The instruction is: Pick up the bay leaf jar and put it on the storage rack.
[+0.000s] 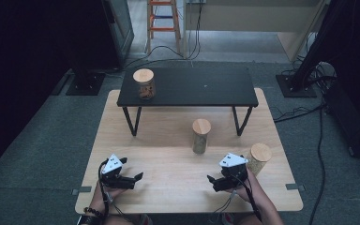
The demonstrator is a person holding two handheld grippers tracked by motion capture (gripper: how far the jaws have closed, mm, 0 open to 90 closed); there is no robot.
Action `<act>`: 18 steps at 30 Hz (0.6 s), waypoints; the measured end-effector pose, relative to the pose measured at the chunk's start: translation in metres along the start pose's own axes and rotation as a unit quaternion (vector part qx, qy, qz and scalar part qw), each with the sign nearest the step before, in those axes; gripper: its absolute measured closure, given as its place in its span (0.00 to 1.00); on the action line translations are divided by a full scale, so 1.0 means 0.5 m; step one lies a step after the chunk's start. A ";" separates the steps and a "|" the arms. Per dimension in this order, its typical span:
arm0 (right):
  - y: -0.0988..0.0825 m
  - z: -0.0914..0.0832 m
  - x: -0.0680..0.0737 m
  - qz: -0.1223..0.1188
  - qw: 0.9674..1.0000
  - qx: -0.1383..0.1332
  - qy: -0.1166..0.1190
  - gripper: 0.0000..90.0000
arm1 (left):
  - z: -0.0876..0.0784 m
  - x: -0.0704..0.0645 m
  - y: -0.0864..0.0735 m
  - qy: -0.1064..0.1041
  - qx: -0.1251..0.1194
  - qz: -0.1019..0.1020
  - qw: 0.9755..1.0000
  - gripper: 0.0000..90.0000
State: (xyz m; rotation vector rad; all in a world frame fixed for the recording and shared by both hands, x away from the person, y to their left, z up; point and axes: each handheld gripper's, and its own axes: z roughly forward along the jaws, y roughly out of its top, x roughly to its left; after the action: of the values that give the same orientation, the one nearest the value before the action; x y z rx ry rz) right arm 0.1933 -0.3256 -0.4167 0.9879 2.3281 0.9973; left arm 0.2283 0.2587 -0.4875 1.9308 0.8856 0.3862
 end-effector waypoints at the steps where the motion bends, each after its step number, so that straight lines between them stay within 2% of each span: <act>1: 0.003 0.002 0.000 0.001 1.000 0.000 0.001 0.00 | 0.000 0.000 0.000 0.000 0.000 0.000 1.000 0.01; 11: 0.027 0.014 -0.009 0.017 1.000 0.003 0.003 0.00 | 0.001 -0.003 0.002 0.003 0.003 0.002 1.000 0.01; 18: 0.046 0.024 -0.013 0.031 0.999 0.009 -0.005 0.00 | 0.001 -0.003 0.001 0.004 0.002 0.001 1.000 0.01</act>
State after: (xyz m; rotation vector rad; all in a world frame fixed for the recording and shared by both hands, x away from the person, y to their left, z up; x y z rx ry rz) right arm 0.2150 -0.3140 -0.4067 1.0751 2.3165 0.9939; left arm 0.2276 0.2571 -0.4869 1.9363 0.8900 0.3937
